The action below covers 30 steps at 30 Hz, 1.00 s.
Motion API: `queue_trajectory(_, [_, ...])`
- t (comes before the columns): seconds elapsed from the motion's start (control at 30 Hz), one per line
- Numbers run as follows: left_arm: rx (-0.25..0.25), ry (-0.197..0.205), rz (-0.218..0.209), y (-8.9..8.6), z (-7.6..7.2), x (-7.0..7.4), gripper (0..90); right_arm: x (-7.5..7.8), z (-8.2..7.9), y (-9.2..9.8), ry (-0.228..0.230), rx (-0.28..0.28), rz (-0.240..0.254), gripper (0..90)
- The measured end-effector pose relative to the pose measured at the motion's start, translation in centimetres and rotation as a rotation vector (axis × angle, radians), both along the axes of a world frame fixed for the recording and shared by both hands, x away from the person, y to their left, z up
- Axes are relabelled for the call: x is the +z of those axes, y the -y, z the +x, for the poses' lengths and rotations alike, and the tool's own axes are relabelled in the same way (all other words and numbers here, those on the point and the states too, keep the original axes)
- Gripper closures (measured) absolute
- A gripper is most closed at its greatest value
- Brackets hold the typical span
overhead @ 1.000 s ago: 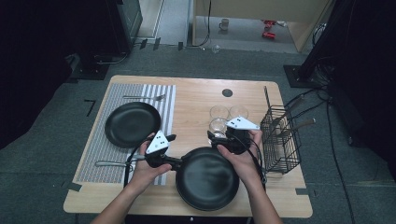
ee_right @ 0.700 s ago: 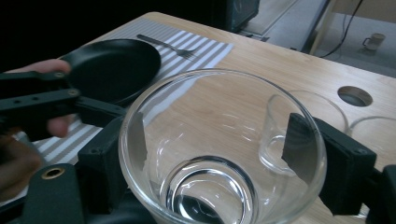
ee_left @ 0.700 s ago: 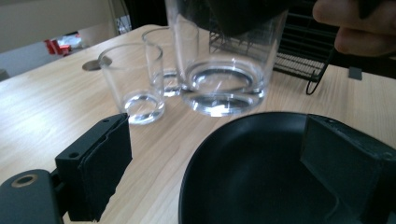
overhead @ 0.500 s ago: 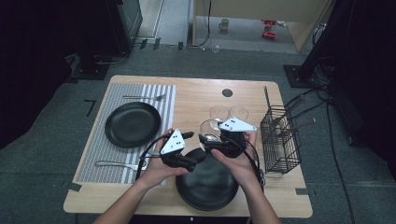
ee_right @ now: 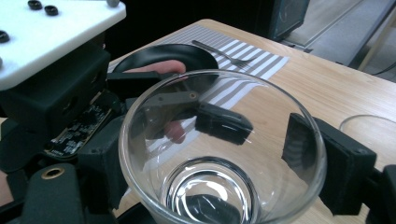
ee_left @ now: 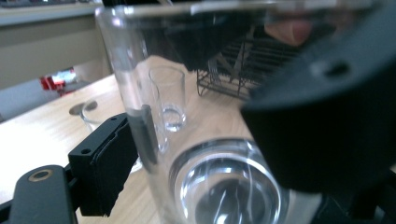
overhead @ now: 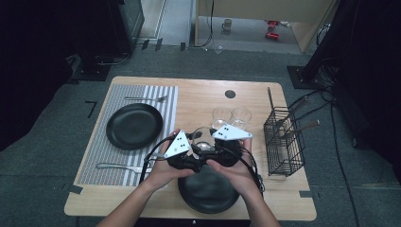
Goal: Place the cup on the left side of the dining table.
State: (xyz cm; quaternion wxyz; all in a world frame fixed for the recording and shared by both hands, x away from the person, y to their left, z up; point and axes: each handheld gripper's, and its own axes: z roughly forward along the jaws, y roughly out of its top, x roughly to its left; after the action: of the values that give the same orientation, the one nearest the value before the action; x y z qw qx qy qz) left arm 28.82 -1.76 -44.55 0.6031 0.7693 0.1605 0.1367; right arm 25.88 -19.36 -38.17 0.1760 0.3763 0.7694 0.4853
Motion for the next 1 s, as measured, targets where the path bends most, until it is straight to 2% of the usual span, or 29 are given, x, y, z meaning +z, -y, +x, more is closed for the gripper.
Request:
queue_trajectory(0.1, [-0.026, 0.011, -0.033, -0.2, 0.0, 0.0, 15.8, 0.0, -0.1, -0.2, 0.005, 0.009, -0.004, 18.2])
queue_trajectory(0.2, [-0.050, 0.021, -0.045, -0.3, -0.1, 0.0, 20.7, 0.1, -0.3, -0.4, 0.005, 0.021, -0.006, 18.2])
queue_trajectory(0.63, [-0.047, 0.036, -0.061, -0.5, -0.3, 0.0, 20.2, -0.1, -0.3, -0.6, -0.002, 0.037, -0.016, 18.1])
queue_trajectory(0.87, [-0.043, 0.039, -0.073, -0.9, -0.7, -0.2, 20.5, -0.4, -0.6, -0.8, -0.018, 0.048, 0.006, 17.7])
queue_trajectory(0.97, [-0.037, 0.028, -0.088, -1.2, -0.7, -0.3, 20.5, -0.3, -0.7, -0.8, -0.017, 0.052, 0.008, 16.6])
queue_trajectory(1.0, [-0.023, 0.014, -0.108, -1.7, -0.5, -0.3, 20.6, -0.1, -0.9, -0.7, -0.015, 0.056, 0.024, 15.5])
